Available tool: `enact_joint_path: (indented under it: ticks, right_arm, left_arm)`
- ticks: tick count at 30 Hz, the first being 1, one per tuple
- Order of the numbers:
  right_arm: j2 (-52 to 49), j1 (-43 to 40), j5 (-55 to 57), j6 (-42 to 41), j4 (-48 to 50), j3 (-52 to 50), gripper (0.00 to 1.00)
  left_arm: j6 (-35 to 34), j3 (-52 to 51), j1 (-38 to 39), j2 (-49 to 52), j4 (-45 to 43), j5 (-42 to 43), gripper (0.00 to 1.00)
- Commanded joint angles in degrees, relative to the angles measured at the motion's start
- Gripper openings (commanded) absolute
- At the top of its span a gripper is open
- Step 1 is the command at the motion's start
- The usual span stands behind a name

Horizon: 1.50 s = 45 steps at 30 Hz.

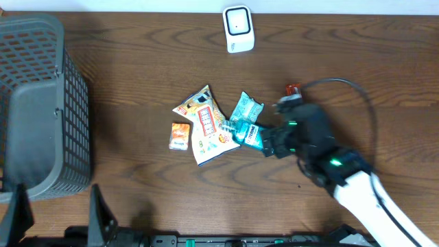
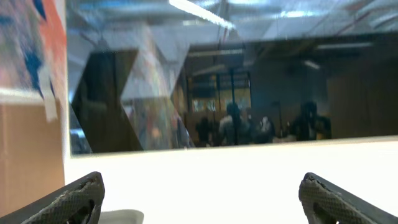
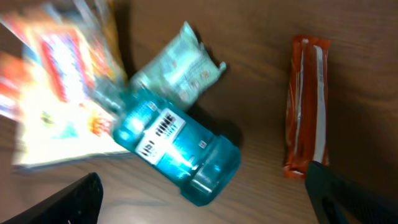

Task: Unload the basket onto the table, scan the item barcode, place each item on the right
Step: 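Reach the right gripper to the teal mouthwash bottle and grasp it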

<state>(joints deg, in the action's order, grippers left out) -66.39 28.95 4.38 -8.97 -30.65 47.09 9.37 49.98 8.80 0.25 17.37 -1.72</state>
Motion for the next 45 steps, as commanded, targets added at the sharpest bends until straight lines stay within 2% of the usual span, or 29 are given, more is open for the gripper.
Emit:
enact_joint_path:
  ticks: [1, 3, 6, 13, 17, 20, 27, 38, 45]
  right_arm:
    - [-9.0, 8.5, 21.0, 6.2, -0.1, 2.8, 0.99]
    - [-13.4, 12.2, 28.0, 6.5, 0.2, 3.0, 0.98]
    - [-19.5, 16.7, 33.0, 6.5, 1.0, 3.0, 0.9]
    - [-31.6, 23.0, 45.2, 6.5, 5.7, 3.0, 0.88]
    - [-34.8, 23.3, 43.8, 5.8, 5.8, 3.0, 0.83]
    - [-35.0, 24.0, 42.0, 5.8, 6.7, 3.0, 0.84]
    - [-34.9, 26.6, 41.7, 5.9, 10.9, 3.6, 0.99]
    - [-36.0, 24.5, 41.3, 9.0, 15.3, 3.6, 0.99]
    - [-39.3, 22.2, 40.7, 11.5, 16.1, 3.6, 0.94]
  left_arm:
    - [-2.9, -2.4, 0.3, 0.0, -0.8, -0.5, 1.0]
    - [-2.8, -3.4, 0.3, 0.0, -1.3, -0.5, 1.0]
    - [-2.8, -3.6, 0.3, 0.0, -1.4, -0.5, 1.0]
    - [-2.8, -3.6, 0.3, 0.0, -1.4, -0.5, 1.0]
    - [-2.8, -3.6, 0.3, -0.1, -1.4, -0.5, 1.0]
    - [-2.8, -3.6, 0.3, -0.1, -1.4, -0.5, 1.0]
    - [-2.8, -3.6, 0.3, -0.1, -1.4, -0.5, 1.0]
    - [-2.8, -3.6, 0.3, -0.1, -1.4, -0.5, 1.0]
    - [-2.8, -3.6, 0.3, -0.1, -1.4, -0.5, 1.0]
